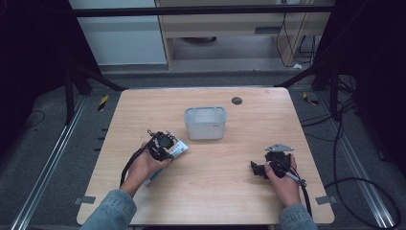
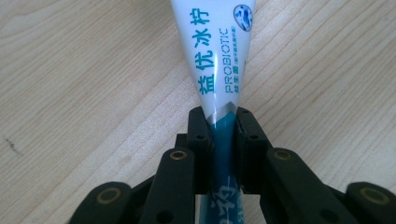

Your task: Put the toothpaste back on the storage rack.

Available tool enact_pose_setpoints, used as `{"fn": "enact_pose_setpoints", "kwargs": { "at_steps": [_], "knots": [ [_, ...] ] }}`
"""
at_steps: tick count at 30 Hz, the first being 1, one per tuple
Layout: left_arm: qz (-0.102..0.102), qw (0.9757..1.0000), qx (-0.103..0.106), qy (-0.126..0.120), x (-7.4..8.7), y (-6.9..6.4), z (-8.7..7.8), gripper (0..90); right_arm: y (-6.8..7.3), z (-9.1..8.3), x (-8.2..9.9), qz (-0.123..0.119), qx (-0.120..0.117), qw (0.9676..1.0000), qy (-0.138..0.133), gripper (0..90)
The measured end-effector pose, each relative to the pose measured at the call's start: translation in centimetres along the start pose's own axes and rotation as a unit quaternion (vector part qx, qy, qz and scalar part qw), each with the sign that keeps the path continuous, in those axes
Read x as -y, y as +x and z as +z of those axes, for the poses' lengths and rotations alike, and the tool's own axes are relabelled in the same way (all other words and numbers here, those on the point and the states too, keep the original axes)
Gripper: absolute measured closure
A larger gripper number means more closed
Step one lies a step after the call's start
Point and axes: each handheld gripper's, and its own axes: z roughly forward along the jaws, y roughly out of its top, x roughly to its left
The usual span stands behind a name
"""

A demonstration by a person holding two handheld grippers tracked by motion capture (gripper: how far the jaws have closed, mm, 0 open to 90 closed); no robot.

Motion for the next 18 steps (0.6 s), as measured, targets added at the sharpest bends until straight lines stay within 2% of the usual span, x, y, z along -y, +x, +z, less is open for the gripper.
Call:
{"fn": "enact_pose_setpoints", "kwargs": {
  "at_steps": [13,18],
  "knots": [
    [0.007,0.9988,-0.005,-0.048,-0.6,-1.0,-3.1,78.3,0.0,0.0,0.0,-0.001,0.001,1.0000,0.000,0.4],
    [0.012,0.9984,-0.005,-0.056,-1.0,-1.4,-3.7,78.3,0.0,0.0,0.0,-0.001,0.000,1.0000,0.000,0.4]
  ]
}}
